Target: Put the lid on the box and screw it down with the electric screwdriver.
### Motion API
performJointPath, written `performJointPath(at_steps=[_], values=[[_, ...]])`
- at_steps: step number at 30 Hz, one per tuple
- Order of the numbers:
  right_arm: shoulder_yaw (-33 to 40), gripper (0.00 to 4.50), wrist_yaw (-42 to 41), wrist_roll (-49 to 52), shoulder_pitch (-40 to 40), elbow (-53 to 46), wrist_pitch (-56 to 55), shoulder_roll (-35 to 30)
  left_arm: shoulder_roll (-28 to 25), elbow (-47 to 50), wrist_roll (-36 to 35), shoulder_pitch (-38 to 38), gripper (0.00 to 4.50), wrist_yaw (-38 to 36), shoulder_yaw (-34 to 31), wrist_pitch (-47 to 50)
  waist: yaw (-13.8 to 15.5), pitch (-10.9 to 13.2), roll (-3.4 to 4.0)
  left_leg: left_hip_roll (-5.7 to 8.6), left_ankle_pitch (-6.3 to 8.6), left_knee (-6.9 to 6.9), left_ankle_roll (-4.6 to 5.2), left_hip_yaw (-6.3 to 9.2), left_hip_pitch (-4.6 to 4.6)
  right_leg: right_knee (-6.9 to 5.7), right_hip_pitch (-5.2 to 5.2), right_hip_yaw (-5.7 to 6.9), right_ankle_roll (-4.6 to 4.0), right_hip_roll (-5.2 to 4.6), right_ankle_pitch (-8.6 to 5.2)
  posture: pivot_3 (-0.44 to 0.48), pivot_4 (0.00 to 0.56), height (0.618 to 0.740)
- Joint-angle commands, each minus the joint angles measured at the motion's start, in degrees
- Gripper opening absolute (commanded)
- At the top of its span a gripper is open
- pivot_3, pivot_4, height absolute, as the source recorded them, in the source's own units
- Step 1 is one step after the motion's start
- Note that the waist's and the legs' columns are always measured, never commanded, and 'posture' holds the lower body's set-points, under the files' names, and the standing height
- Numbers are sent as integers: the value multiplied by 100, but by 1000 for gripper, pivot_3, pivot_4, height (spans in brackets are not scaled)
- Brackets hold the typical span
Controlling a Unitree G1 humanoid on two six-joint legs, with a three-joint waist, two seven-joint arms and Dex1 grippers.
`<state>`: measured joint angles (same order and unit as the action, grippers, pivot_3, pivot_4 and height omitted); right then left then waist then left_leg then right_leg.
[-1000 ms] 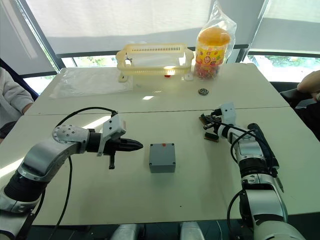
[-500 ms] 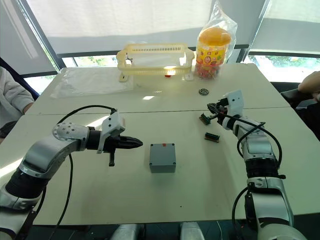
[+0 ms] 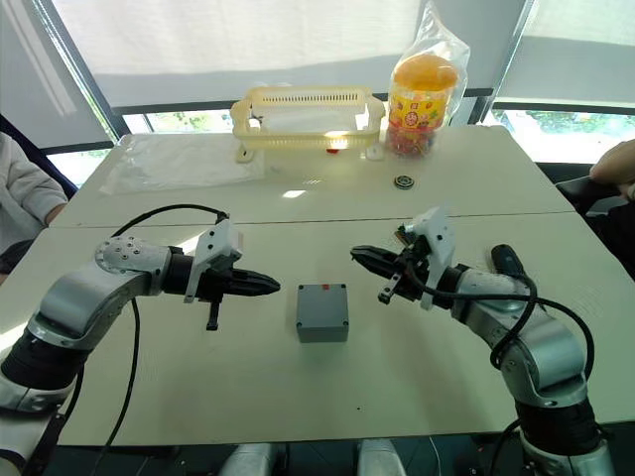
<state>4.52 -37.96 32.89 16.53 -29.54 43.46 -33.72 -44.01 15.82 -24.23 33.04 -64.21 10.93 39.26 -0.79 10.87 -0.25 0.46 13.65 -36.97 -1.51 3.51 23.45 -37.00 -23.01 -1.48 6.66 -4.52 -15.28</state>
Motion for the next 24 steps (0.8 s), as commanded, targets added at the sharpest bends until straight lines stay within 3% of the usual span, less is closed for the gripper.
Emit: performJointPath(at_steps=[1,24], values=[[-144,41,51,-41,-20,-179,-140,37,8,80,23,101,0,13,-50,-89,2,0,0,0,0,0,0,0,0,0,0,0,2,0,1,0,150,740],[-803,41,-386,-937,-151,838,-1115,-3,13,190,1,49,0,102,-40,19,0,1,-2,1,0,0,0,0,0,0,-1,0,10,0,5,0,150,740]])
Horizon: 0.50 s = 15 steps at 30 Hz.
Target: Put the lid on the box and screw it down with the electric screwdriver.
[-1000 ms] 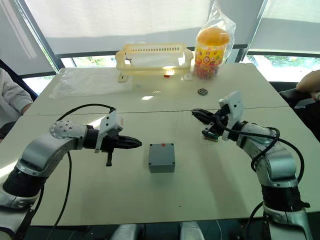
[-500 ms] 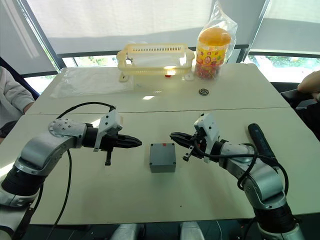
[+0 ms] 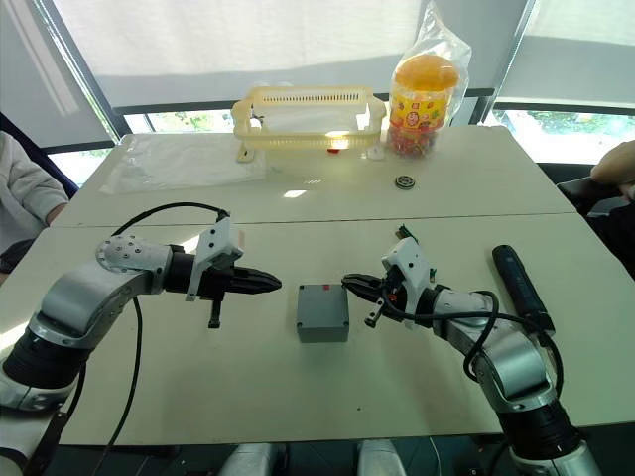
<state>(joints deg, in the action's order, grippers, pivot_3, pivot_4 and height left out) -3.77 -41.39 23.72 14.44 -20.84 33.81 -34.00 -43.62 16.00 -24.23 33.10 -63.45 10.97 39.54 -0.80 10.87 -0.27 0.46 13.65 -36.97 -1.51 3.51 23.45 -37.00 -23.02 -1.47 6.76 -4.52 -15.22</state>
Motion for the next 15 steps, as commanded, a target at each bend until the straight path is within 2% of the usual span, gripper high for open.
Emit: performJointPath(at_steps=[1,15], values=[[16,41,-53,-38,62,-9,-172,33,-26,179,2,37,0,30,-43,-8,1,0,0,0,0,0,0,0,0,0,0,0,0,0,0,0,150,740],[-175,41,-203,-256,242,194,-317,121,8,178,17,17,0,83,-14,-33,-1,0,0,0,0,0,0,0,0,0,0,0,1,0,1,0,150,740]])
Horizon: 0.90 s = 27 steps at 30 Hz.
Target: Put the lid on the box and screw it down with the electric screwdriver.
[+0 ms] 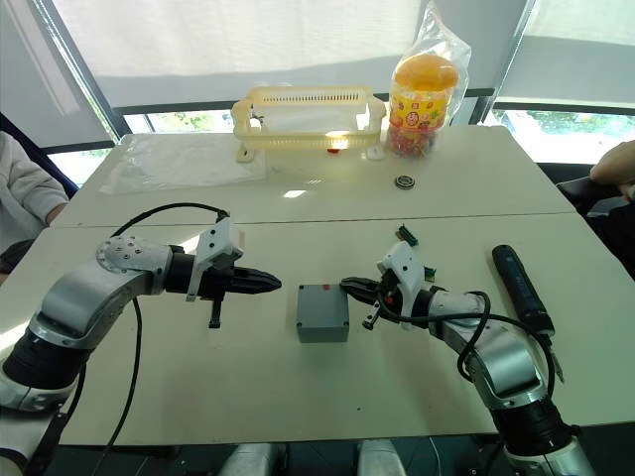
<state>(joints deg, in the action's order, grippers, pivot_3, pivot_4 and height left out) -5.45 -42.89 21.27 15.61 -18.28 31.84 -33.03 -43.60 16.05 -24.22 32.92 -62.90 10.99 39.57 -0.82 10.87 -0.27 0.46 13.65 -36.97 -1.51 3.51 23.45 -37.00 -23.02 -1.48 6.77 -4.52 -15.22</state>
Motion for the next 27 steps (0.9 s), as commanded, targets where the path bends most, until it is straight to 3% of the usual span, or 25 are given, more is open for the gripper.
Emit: performJointPath(at_steps=[1,3,11,16,19,22,23,27], values=[[-17,41,-70,-48,136,-46,-133,6,12,172,17,35,0,31,-11,-36,0,0,0,0,0,0,0,0,0,0,0,0,0,0,0,0,150,740],[-30,41,-127,-78,147,-24,-125,-42,15,167,19,33,0,32,-7,-43,0,0,0,0,0,0,0,0,0,0,0,0,0,0,0,0,150,740],[216,4085,-245,43,130,-224,63,-268,63,39,49,89,0,3,27,-134,5,0,0,0,0,0,0,0,0,0,0,0,0,0,0,0,150,740],[702,4085,-137,407,164,-517,445,-365,178,-144,113,198,0,-71,81,-313,6,0,-1,1,0,0,0,0,0,0,0,0,0,0,0,0,150,740],[1807,4085,8,1276,356,-637,1516,-748,280,-373,-23,527,0,-251,-13,-319,37,2,-2,2,0,-2,0,1,3,0,1,0,1,-1,0,0,150,740],[2678,4085,-58,1838,614,-280,2576,-1567,337,-594,9,835,0,-554,88,-520,38,2,-3,8,0,-7,0,0,6,4,4,0,-1,-9,0,0,150,740],[2801,4307,-131,1746,704,49,2817,-2037,367,-643,26,930,0,-688,154,-630,36,2,-2,7,0,-7,0,0,5,6,6,2,-2,-9,-1,0,150,740],[2524,4307,-608,1535,833,1095,3576,-3641,488,-642,89,1055,0,-1078,392,-927,18,3,-1,5,1,0,2,-5,4,13,5,2,-15,-9,-8,0,150,740]])
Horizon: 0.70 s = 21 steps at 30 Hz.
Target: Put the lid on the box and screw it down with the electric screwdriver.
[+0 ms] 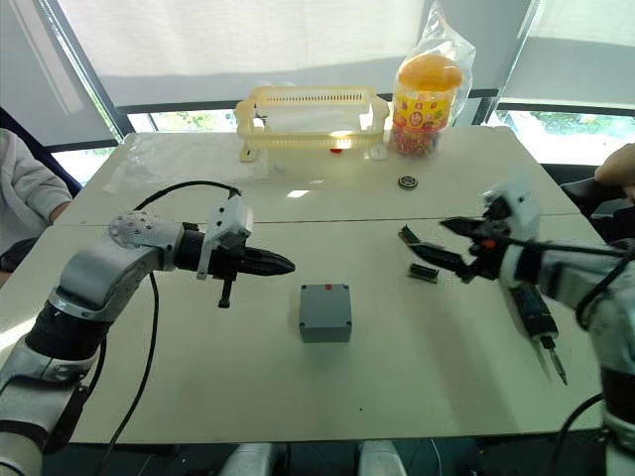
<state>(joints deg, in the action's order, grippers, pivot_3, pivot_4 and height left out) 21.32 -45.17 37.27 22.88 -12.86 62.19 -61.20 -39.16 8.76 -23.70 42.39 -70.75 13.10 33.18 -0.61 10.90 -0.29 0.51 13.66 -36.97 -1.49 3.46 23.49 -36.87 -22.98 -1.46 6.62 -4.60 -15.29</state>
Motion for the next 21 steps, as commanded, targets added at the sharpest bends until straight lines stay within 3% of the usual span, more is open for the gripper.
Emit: performJointPath(at_steps=[1,4,8,14,21], values=[[-337,4307,-494,-94,155,785,725,-1145,62,102,65,104,0,-376,238,-371,-8,0,5,0,0,3,1,-1,0,2,-1,-1,0,0,0,0,150,740],[-1103,4307,-1034,-227,196,1280,933,-1943,200,178,146,83,0,-444,398,-528,-43,1,8,-9,1,2,2,-9,0,3,-6,-3,-4,4,-1,0,150,740],[-2146,4307,-1779,-724,415,2119,614,-2437,450,372,232,21,0,-331,580,-587,-39,2,8,-10,2,1,3,-19,0,3,-11,-7,-6,2,-3,0,150,740],[-3535,4307,-2450,-1630,1382,3142,512,-2115,601,609,220,-225,0,-45,557,-488,-50,6,14,-9,2,1,3,-23,2,6,-16,-9,3,2,1,0,150,740],[-4463,4307,-3057,-2446,2284,4109,543,-1665,582,908,129,-498,0,230,462,-264,-29,7,17,-6,1,0,2,-21,3,5,-17,-9,13,2,6,0,150,740]])
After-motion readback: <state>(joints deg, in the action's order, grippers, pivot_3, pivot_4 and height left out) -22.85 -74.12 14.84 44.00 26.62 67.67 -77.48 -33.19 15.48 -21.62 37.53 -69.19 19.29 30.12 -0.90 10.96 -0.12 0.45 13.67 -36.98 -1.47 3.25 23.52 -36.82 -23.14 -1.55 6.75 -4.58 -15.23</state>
